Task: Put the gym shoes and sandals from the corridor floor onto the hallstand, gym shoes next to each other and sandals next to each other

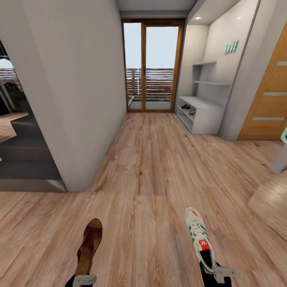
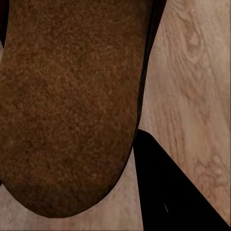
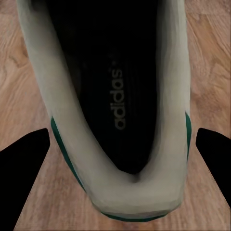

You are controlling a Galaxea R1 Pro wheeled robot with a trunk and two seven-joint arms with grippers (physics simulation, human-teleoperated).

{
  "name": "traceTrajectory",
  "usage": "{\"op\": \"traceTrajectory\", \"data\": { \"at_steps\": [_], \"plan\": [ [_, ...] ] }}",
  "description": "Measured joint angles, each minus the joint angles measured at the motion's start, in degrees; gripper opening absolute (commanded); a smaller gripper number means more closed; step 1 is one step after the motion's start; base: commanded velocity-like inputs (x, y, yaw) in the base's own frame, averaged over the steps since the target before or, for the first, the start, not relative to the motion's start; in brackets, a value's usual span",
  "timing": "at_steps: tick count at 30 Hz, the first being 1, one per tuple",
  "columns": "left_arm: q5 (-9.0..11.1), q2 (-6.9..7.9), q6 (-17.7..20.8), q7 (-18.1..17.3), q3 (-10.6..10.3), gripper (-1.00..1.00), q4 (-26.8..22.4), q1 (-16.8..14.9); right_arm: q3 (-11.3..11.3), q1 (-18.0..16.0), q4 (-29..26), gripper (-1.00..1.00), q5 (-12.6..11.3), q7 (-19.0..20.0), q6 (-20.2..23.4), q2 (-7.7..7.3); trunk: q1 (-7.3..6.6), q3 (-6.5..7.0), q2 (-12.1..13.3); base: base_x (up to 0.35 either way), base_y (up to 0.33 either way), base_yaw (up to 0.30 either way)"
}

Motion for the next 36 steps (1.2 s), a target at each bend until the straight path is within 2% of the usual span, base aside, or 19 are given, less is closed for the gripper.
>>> {"op": "traceTrajectory", "data": {
  "at_steps": [36],
  "plan": [
    [-0.01,0.00,0.00,0.00,0.00,-1.00,0.00,0.00,0.00,0.00,0.00,-1.00,0.00,0.00,0.00,0.00,0.00,0.00,0.00,0.340,0.000,0.000]
  ]
}}
